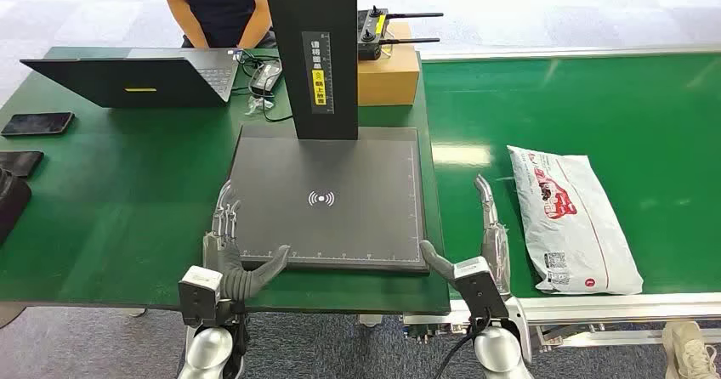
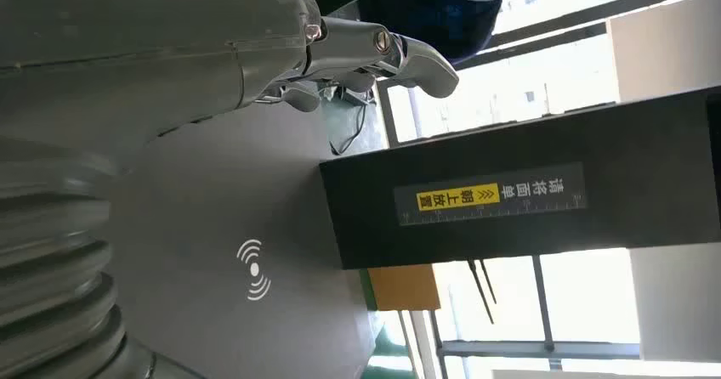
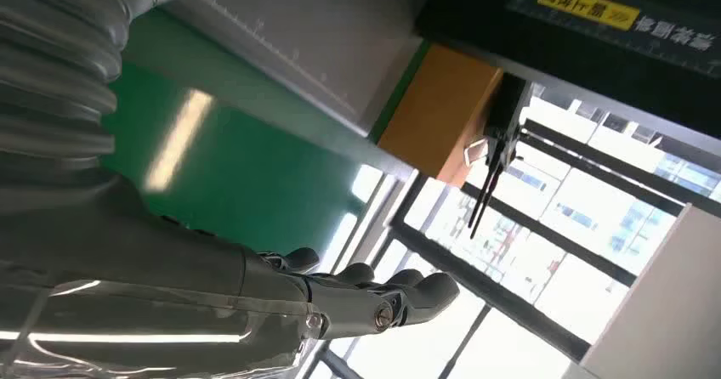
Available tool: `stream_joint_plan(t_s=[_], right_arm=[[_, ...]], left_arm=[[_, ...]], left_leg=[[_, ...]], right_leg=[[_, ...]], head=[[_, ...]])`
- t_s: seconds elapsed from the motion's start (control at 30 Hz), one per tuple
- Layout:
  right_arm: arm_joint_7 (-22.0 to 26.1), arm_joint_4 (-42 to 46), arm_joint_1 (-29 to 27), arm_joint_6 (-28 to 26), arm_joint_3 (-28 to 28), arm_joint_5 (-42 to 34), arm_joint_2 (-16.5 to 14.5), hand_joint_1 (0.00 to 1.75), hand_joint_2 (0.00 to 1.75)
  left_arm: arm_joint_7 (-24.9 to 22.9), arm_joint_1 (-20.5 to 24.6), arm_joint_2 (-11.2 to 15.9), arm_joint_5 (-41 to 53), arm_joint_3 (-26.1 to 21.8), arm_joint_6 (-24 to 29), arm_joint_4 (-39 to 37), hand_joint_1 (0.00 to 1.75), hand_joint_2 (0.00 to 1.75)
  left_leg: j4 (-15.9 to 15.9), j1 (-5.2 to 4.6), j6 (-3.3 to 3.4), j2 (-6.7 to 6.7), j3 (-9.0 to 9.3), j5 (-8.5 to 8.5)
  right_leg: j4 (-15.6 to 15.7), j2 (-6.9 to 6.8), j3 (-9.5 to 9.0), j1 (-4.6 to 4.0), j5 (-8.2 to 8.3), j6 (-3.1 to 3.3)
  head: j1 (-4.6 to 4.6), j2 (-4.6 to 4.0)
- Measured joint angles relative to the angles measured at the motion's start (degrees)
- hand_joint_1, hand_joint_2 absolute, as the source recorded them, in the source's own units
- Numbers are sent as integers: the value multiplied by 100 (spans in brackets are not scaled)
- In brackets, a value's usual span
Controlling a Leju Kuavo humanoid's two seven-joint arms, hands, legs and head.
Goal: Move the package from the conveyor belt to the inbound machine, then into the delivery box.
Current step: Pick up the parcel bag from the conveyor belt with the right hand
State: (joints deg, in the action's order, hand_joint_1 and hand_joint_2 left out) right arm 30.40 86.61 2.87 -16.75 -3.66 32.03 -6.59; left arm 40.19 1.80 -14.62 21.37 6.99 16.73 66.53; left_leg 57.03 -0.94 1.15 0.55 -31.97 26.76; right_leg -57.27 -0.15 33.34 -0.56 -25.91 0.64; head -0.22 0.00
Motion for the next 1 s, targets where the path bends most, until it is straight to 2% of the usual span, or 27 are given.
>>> stream_joint_plan(t_s=[0.2,0.33,0.47,0.83,1.0], right_arm=[[-160,47,92,-91,194,265,83,0,175],[-254,0,238,-53,492,165,207,0,175],[-359,-175,398,-204,866,381,351,0,175],[-574,-1639,1234,-163,2162,420,791,0,175],[-579,-2139,1474,-188,2461,443,917,0,175]], left_arm=[[0,-3,2,-48,0,27,-1,0,175],[0,-4,3,-62,0,28,-10,0,175],[0,-4,4,-95,2,35,-15,0,175],[0,-6,2,-30,0,-18,-15,0,175],[0,-6,2,-29,0,-21,-17,0,175]], left_leg=[[0,0,0,0,0,0],[1,-1,0,-1,0,0],[1,-1,1,-1,0,0],[3,-1,2,-2,0,0],[3,-1,2,-2,0,0]], right_leg=[[0,0,0,0,0,0],[0,-1,0,1,0,0],[0,-1,0,2,1,-1],[0,-3,-1,2,2,-1],[0,-3,1,2,1,-1]], head=[[0,0],[1,0],[1,0],[1,0],[0,0]])
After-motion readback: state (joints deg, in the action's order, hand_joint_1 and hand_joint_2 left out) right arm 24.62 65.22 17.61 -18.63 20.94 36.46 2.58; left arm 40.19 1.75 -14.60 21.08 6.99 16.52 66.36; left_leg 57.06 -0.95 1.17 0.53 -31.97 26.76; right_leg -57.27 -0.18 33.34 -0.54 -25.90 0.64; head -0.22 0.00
